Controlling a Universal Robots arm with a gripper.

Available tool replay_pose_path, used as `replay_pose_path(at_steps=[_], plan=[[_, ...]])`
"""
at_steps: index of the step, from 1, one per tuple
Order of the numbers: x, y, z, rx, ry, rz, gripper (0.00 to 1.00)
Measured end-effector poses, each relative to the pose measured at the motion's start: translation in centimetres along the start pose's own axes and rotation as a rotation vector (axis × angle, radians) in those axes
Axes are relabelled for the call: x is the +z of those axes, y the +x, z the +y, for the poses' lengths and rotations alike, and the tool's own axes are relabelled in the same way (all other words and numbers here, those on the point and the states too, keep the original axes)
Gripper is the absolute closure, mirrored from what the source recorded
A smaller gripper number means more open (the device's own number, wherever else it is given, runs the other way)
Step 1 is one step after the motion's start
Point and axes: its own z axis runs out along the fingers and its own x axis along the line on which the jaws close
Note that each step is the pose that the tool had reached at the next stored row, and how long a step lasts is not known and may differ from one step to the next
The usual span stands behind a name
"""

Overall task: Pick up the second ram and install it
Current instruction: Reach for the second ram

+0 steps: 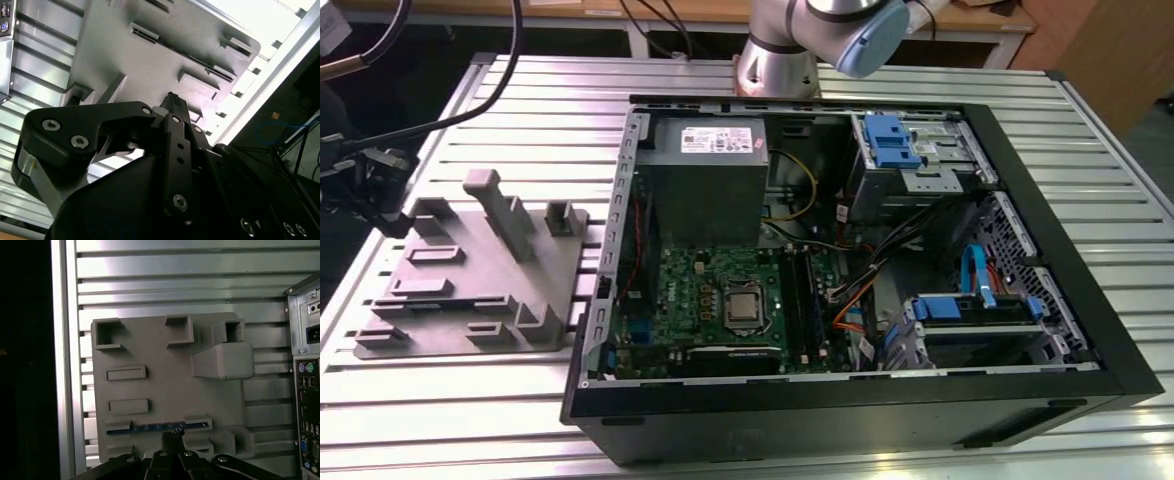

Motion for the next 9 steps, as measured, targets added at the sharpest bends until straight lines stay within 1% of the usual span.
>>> replay_pose_path(at_steps=[5,9], plan=[[0.53,0.11,-0.03,0.000,0.0001,0.0001,0.93],[0.58,0.11,-0.03,0.000,0.0001,0.0001,0.93]])
